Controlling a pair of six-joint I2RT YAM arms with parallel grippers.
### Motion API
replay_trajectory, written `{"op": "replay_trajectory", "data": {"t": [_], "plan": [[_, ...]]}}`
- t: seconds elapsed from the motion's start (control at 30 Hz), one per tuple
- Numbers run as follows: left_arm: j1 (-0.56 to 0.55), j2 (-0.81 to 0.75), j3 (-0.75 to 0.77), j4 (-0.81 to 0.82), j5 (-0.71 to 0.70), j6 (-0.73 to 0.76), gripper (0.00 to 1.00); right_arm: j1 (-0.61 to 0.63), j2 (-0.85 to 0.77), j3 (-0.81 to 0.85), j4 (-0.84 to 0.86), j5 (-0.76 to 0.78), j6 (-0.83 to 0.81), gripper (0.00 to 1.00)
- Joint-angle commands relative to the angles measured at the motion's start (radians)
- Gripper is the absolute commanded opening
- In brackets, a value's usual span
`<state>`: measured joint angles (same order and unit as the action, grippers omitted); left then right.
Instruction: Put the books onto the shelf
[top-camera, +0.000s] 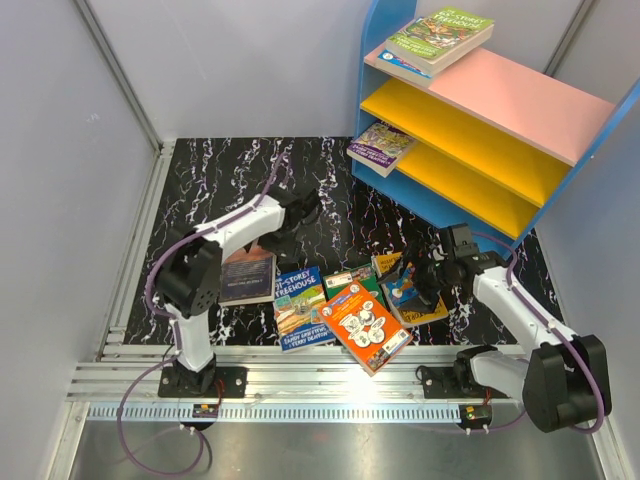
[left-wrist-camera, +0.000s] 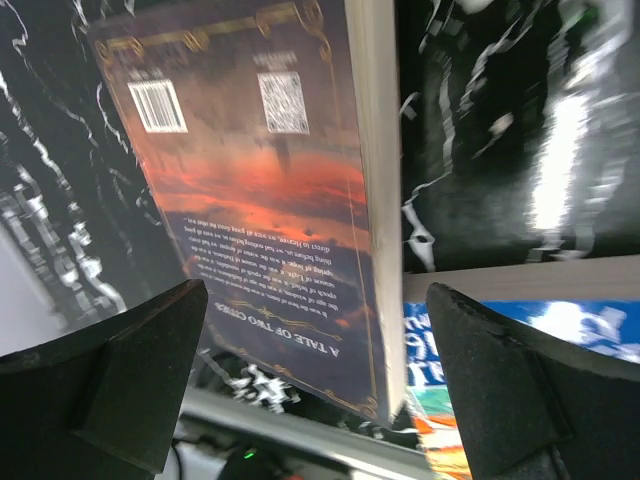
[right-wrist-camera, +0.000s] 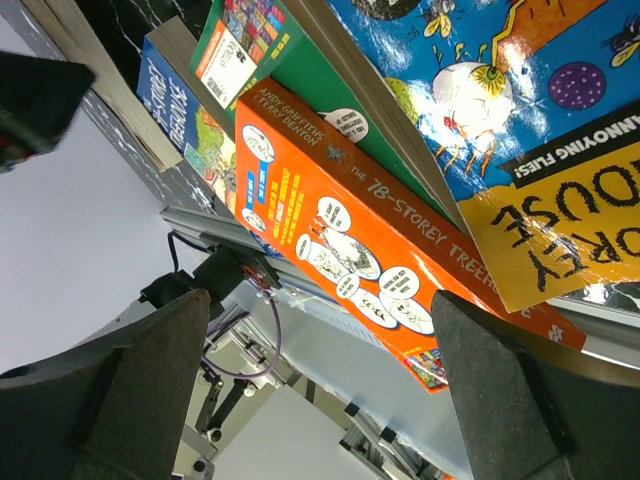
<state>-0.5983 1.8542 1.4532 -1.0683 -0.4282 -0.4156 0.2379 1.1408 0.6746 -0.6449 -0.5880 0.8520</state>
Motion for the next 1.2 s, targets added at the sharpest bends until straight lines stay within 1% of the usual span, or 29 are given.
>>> {"op": "replay_trajectory", "data": {"t": [0.0, 0.27, 0.53, 0.87, 0.9, 0.93, 1.0, 1.03, 1.1, 1.13, 1.17], "plan": [[-0.018, 0.016, 0.015, -0.062, -0.109, 0.046, 0.99, 0.006, -0.052, -0.009, 0.008, -0.015, -0.004, 1.00], [-0.037, 0.086, 0.012, -0.067, -0.121, 0.038, 0.99, 0.008, -0.062, -0.029, 0.017, -0.022, -0.002, 1.00], [-0.037, 0.112, -0.082, -0.010, -0.107, 0.029, 0.99, 0.008, -0.038, -0.023, 0.034, -0.030, -0.010, 1.00], [-0.037, 0.184, -0.079, 0.002, -0.121, 0.040, 0.98, 0.006, -0.016, -0.012, 0.028, -0.036, -0.034, 1.00], [-0.037, 0.189, -0.082, 0.002, -0.126, 0.043, 0.96, 0.006, -0.015, -0.013, 0.024, -0.035, -0.037, 1.00], [-0.035, 0.192, -0.085, 0.011, -0.126, 0.047, 0.87, 0.008, -0.015, -0.013, 0.022, -0.035, -0.039, 1.00], [-0.032, 0.195, -0.093, 0.018, -0.139, 0.058, 0.76, 0.006, -0.016, -0.012, 0.022, -0.035, -0.045, 1.00], [-0.029, 0.197, -0.093, 0.019, -0.142, 0.066, 0.62, 0.006, -0.015, -0.013, 0.022, -0.036, -0.050, 1.00], [-0.024, 0.206, -0.096, 0.022, -0.145, 0.073, 0.53, 0.006, -0.012, -0.013, 0.021, -0.038, -0.054, 0.99], [-0.020, 0.206, -0.094, 0.022, -0.146, 0.077, 0.46, 0.006, -0.009, -0.013, 0.021, -0.038, -0.057, 0.99], [-0.018, 0.207, -0.097, 0.025, -0.146, 0.081, 0.43, 0.006, -0.007, -0.012, 0.024, -0.039, -0.059, 0.99]]}}
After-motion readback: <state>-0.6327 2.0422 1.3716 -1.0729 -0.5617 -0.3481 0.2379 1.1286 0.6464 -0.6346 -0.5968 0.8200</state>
